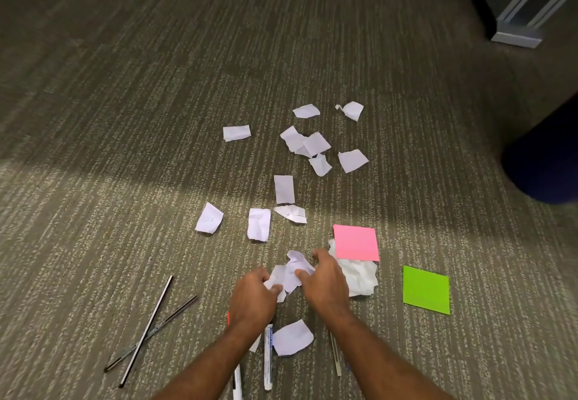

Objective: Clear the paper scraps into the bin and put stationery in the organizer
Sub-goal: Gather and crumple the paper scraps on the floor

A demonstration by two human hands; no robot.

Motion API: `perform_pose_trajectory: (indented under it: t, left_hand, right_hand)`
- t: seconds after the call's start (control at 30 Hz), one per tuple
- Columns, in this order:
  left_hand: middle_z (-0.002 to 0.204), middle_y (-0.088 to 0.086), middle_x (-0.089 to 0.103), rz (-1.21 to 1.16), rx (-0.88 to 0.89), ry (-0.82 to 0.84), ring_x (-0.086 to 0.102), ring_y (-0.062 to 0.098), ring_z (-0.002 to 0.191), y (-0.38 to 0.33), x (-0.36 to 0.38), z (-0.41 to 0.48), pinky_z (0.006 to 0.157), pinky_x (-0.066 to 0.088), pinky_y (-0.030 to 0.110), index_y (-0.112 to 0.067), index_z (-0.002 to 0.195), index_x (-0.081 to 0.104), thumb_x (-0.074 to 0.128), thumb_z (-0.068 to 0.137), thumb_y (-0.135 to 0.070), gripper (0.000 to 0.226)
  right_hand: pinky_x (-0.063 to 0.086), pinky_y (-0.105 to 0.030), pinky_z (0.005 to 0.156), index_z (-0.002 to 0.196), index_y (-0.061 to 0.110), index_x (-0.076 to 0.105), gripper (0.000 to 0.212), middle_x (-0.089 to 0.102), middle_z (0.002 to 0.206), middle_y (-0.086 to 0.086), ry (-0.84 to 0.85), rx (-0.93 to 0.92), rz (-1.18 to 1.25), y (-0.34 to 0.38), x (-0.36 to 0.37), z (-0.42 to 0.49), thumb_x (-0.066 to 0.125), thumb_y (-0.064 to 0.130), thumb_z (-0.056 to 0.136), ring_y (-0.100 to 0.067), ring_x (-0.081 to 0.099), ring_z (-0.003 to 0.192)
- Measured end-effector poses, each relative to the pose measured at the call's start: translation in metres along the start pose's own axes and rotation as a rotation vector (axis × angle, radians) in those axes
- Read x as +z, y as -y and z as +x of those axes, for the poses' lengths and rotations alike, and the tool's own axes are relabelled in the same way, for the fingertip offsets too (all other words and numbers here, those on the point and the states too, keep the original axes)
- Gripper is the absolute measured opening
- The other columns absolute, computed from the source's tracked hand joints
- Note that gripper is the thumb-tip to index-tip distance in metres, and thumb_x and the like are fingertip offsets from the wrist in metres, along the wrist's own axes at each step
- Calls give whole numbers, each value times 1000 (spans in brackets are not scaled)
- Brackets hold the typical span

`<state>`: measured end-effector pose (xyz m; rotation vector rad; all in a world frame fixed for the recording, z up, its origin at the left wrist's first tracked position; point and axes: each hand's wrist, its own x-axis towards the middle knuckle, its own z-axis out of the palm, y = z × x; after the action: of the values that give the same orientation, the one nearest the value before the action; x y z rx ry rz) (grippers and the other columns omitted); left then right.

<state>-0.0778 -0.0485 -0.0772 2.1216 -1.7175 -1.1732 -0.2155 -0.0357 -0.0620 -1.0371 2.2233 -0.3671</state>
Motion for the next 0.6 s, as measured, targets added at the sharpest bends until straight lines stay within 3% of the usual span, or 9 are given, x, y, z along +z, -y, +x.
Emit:
perform_pose_trajectory:
  t: [0.1, 0.17, 0.27, 0.37, 0.5, 0.6]
  left_hand:
    - [97, 2, 77, -162, -46, -8, 71, 19, 82, 2, -12, 1, 73, 54, 30, -14, 99, 74, 79, 82, -31, 25]
    - [95, 4, 78, -279, -99, 78, 72, 19, 80, 4, -27, 1, 68, 54, 30, -11, 100, 75, 83, 79, -29, 29]
    - [85, 3, 79, -303, -100, 418, 75, 19, 77, 8, -42, -5, 71, 59, 37, -13, 91, 75, 88, 72, -24, 25]
    - [78, -3, 74, -157, 58, 676, 67, 13, 73, 10, -37, -17, 72, 49, 30, -13, 77, 71, 88, 72, -21, 19]
    - [62, -7, 43, 140, 231, 581, 40, 12, 61, 11, -16, -25, 59, 28, 31, -21, 60, 49, 83, 71, -28, 36]
    - [70, -5, 56, 278, 245, 492, 54, 16, 69, 12, -5, -31, 61, 37, 32, -20, 67, 51, 79, 73, -34, 32]
  right_hand:
    - [50, -38, 93, 130, 22, 49, 53, 59, 128, -3, 37, -35, -44, 1, -1, 2, 73, 28, 84, -23, 59, 113]
    - [51, -40, 92, 124, 25, 50, 46, 58, 123, -2, 53, -38, -54, 1, -2, 3, 74, 27, 84, -22, 60, 108]
    - [53, -41, 85, 109, 24, 52, 34, 58, 114, -3, 58, -64, -86, 3, -2, 4, 74, 24, 83, -24, 60, 99]
    - [51, -40, 84, 101, 19, 55, 25, 59, 111, -7, 53, -86, -125, 6, 0, 6, 72, 21, 83, -28, 59, 98]
    - [50, -36, 79, 94, 17, 63, 14, 57, 110, -9, 20, -136, -140, 5, 4, 6, 71, 25, 86, -27, 60, 96]
    - [49, -36, 69, 79, 17, 62, 17, 61, 92, -4, 3, -114, -19, -1, 4, 1, 73, 29, 84, -23, 59, 81]
